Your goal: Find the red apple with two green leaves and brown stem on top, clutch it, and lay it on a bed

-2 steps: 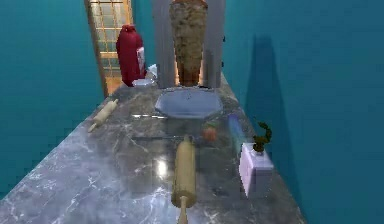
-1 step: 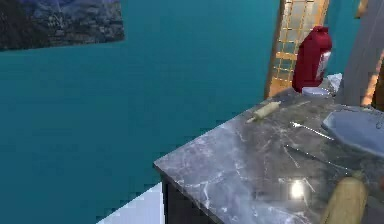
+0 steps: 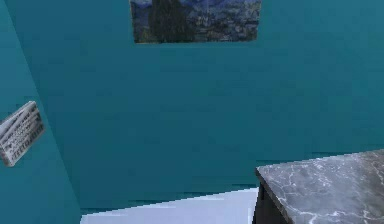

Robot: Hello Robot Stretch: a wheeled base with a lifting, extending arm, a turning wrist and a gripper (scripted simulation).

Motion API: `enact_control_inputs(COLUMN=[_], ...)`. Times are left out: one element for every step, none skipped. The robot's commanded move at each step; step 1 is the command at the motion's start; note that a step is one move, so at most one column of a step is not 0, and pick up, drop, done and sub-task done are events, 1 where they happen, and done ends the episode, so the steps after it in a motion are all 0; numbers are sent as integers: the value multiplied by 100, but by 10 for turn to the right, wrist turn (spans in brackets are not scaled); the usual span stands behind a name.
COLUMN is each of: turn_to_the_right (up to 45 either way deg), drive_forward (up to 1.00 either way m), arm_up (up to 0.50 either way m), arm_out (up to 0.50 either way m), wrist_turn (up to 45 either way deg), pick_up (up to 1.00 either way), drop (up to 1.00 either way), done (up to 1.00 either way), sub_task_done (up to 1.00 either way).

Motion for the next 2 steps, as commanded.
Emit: enact_control_inputs(turn_to_the_right=[0,0], drive_forward=[0,0], arm_up=[50,38], arm_out=[0,0], wrist_turn=[0,0], pick_up=[0,0], drop=[0,0], done=[0,0], sub_task_done=[0,0])
